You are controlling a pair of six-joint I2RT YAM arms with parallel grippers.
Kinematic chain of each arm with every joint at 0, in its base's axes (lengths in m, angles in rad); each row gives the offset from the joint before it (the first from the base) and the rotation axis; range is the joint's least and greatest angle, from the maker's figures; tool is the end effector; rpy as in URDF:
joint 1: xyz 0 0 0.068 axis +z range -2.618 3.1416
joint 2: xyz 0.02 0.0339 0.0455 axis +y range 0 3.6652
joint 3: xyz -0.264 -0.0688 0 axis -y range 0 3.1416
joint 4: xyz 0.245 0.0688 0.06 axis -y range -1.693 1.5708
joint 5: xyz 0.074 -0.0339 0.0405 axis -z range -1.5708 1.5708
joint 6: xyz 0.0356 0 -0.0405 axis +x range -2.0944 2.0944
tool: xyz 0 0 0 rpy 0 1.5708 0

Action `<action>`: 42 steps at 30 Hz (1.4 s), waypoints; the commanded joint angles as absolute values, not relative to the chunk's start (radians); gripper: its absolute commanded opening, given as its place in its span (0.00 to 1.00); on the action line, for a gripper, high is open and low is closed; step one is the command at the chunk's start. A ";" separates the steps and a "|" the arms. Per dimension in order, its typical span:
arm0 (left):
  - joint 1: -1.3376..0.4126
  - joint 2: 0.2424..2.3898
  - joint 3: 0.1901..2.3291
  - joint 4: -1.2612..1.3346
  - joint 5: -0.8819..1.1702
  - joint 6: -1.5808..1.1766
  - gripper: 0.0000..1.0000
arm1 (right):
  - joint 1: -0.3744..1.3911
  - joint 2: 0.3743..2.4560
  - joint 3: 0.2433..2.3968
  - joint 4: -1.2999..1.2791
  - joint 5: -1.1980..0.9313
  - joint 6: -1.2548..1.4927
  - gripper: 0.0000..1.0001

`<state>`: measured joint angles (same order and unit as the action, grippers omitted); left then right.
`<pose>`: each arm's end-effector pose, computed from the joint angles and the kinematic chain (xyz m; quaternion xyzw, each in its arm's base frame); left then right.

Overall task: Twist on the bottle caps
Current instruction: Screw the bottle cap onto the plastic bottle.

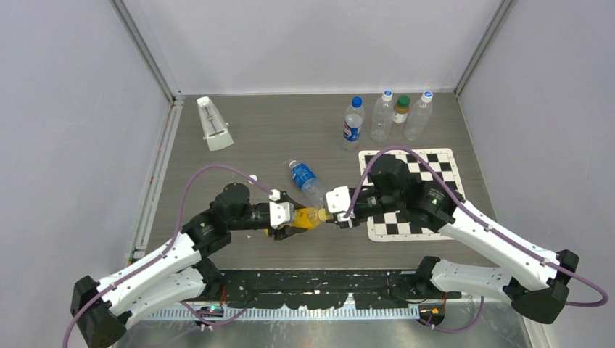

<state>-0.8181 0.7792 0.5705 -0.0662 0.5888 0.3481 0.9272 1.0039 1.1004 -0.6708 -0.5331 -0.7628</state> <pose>0.1114 -0.1478 0.2788 0.5663 0.5405 -0.3595 0.5078 0.1080 0.1742 0.3627 -0.7174 0.4683 0.2685 0.4405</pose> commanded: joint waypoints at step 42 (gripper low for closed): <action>-0.819 0.747 0.569 0.006 0.373 0.409 0.00 | 0.874 0.893 0.996 -0.437 -0.396 -0.554 0.66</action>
<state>-0.8162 0.7380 0.5213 -0.0330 0.3000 0.4473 0.8749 0.9615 0.9867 -0.3664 -0.2665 -0.1322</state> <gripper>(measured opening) 0.549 0.655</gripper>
